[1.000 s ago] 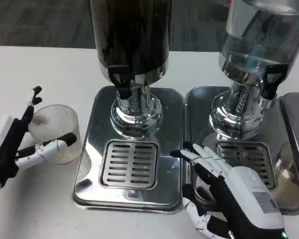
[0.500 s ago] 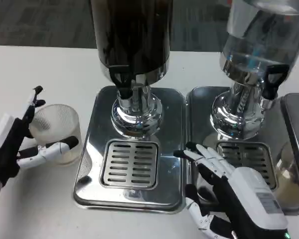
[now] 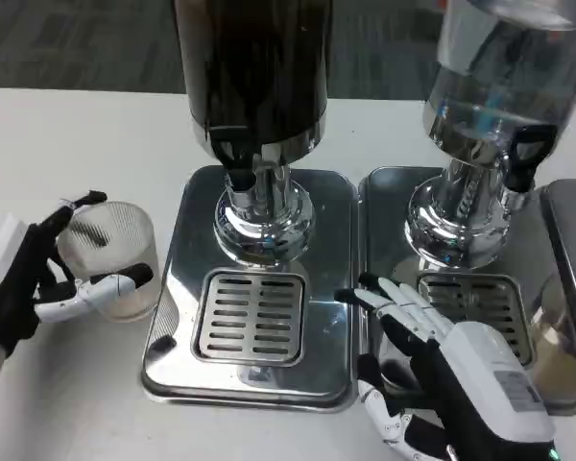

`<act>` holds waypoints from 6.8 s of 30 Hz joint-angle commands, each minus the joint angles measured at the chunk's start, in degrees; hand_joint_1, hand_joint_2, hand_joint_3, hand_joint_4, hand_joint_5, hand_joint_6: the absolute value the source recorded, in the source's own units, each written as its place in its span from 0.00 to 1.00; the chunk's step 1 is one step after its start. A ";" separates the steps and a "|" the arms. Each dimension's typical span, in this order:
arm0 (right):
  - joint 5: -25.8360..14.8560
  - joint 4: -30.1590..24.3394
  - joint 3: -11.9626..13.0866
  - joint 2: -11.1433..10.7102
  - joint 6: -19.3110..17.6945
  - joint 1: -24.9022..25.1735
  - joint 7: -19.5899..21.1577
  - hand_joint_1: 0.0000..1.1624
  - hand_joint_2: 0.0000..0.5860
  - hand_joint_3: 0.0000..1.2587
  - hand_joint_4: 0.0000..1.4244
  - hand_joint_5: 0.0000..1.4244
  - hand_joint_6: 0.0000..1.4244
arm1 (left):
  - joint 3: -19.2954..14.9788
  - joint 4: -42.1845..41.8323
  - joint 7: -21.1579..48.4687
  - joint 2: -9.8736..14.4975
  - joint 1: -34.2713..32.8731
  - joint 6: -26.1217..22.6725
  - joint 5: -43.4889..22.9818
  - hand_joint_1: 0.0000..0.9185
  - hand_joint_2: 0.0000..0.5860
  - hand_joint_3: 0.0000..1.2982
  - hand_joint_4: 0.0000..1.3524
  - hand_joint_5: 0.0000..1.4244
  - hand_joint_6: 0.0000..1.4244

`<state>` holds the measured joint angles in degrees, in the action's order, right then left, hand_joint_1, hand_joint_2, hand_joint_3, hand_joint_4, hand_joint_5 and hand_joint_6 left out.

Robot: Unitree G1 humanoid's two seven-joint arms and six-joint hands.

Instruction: Grasp the cup under the faucet to collect the drink, then remove the cup.

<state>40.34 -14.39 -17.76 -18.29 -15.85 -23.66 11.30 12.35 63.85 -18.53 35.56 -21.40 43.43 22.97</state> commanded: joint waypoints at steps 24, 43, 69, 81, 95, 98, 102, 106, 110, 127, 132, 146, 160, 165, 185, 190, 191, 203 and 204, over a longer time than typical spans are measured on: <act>-1.13 -0.08 0.76 0.40 -1.91 -0.42 0.02 0.46 1.00 0.17 0.06 0.04 0.12 | -2.40 -1.85 -5.00 0.26 5.22 2.73 0.14 0.50 0.14 0.40 0.47 0.67 0.90; -1.14 -0.52 0.40 0.59 -2.01 -0.42 -0.25 0.46 1.00 0.17 0.06 0.04 0.12 | -6.87 -10.68 -1.51 1.94 10.53 5.80 -1.03 0.50 0.13 0.41 0.48 0.68 0.90; -1.26 -0.06 0.48 1.54 -2.51 -0.74 -0.01 0.45 1.00 0.17 0.06 0.04 0.12 | -11.66 -29.79 12.21 -2.11 13.97 2.22 -5.38 0.50 0.13 0.42 0.49 0.68 0.90; -1.53 -0.92 0.41 1.90 -2.53 -1.25 -0.45 0.45 1.00 0.17 0.06 0.05 0.13 | -10.75 -32.73 15.76 -6.44 14.38 0.77 -4.96 0.50 0.12 0.42 0.49 0.69 0.92; -1.46 -1.34 0.36 2.14 -2.39 -2.05 -0.28 0.45 1.00 0.17 0.06 0.05 0.13 | -9.69 -36.04 18.30 -8.95 15.23 -0.76 -5.15 0.51 0.11 0.43 0.49 0.69 0.92; -1.51 -1.35 0.33 2.08 -2.49 -1.97 -0.35 0.46 1.00 0.17 0.06 0.05 0.13 | -9.52 -36.38 18.61 -9.07 15.18 -1.07 -5.01 0.51 0.11 0.43 0.49 0.69 0.92; -1.33 -1.41 0.17 2.10 -2.50 -1.89 -0.34 0.46 1.00 0.17 0.06 0.05 0.13 | -9.12 -36.35 18.88 -9.20 14.96 -1.82 -4.42 0.51 0.11 0.43 0.49 0.69 0.92; -1.40 -1.32 0.20 2.08 -2.47 -2.00 -0.31 0.46 1.00 0.17 0.06 0.05 0.13 | -8.99 -34.84 18.64 -8.83 14.81 -2.09 -3.88 0.51 0.11 0.43 0.49 0.69 0.92; -1.34 -1.38 0.12 2.10 -2.55 -1.89 -0.26 0.46 1.00 0.17 0.06 0.05 0.14 | -8.87 -33.52 18.08 -8.83 14.47 -2.21 -3.17 0.51 0.12 0.43 0.49 0.69 0.92; -1.88 -1.52 0.60 1.85 -2.63 -2.43 -0.33 0.46 1.00 0.17 0.06 0.05 0.14 | -6.43 -23.47 12.85 -10.30 8.88 -2.78 0.70 0.47 0.11 0.41 0.48 0.67 0.89; -1.72 -1.61 0.66 2.00 -2.62 -2.61 -0.09 0.46 1.00 0.17 0.06 0.05 0.14 | -4.77 -20.95 11.01 -10.48 6.96 -3.59 2.42 0.45 0.13 0.39 0.45 0.65 0.86; -2.03 -1.32 0.72 2.31 -2.70 -2.64 0.01 0.45 1.00 0.17 0.06 0.05 0.14 | -1.17 -16.47 11.63 -9.82 4.86 -4.22 2.85 0.29 0.15 0.31 0.40 0.56 0.70; -1.92 -1.29 0.56 2.46 -2.64 -2.43 -0.24 0.45 1.00 0.17 0.06 0.05 0.15 | -0.95 -20.73 11.93 -7.80 8.36 -2.69 1.48 0.24 0.12 0.28 0.33 0.45 0.57; -1.74 -1.29 0.78 2.40 -2.58 -2.21 -0.10 0.45 1.00 0.17 0.06 0.05 0.15 | -1.09 -22.56 12.45 -6.95 9.75 -2.69 1.61 0.19 0.09 0.23 0.27 0.38 0.50; -1.98 -1.36 0.86 2.32 -2.44 -2.32 -0.33 0.45 1.00 0.17 0.06 0.06 0.16 | -3.12 -31.21 9.65 -6.07 13.24 -5.00 4.87 0.14 0.07 0.11 0.11 0.23 0.33; -2.04 -1.45 0.94 2.23 -2.46 -2.41 -0.37 0.45 1.00 0.17 0.06 0.06 0.16 | -3.79 -32.78 9.04 -6.07 13.86 -5.91 4.96 0.13 0.09 0.09 0.10 0.22 0.33; -2.12 -1.41 0.94 2.22 -2.50 -2.38 -0.40 0.45 1.00 0.17 0.06 0.06 0.16 | -4.00 -33.25 8.81 -6.08 14.11 -6.14 4.97 0.13 0.09 0.08 0.09 0.21 0.33; -2.07 -1.87 0.93 2.41 -2.51 -2.46 -0.39 0.45 1.00 0.17 0.06 0.06 0.16 | -10.37 -43.50 10.55 -3.47 21.79 -6.69 0.71 0.10 0.11 0.07 0.06 0.15 0.28; -2.09 -1.89 0.98 2.37 -2.57 -2.45 -0.38 0.45 1.00 0.17 0.06 0.06 0.16 | -10.98 -44.25 11.33 -3.02 22.62 -6.36 -0.44 0.09 0.13 0.08 0.06 0.14 0.26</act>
<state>38.81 -15.79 -17.00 -15.94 -17.78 -26.05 11.12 2.66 21.39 -8.96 31.35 -0.94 36.55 24.38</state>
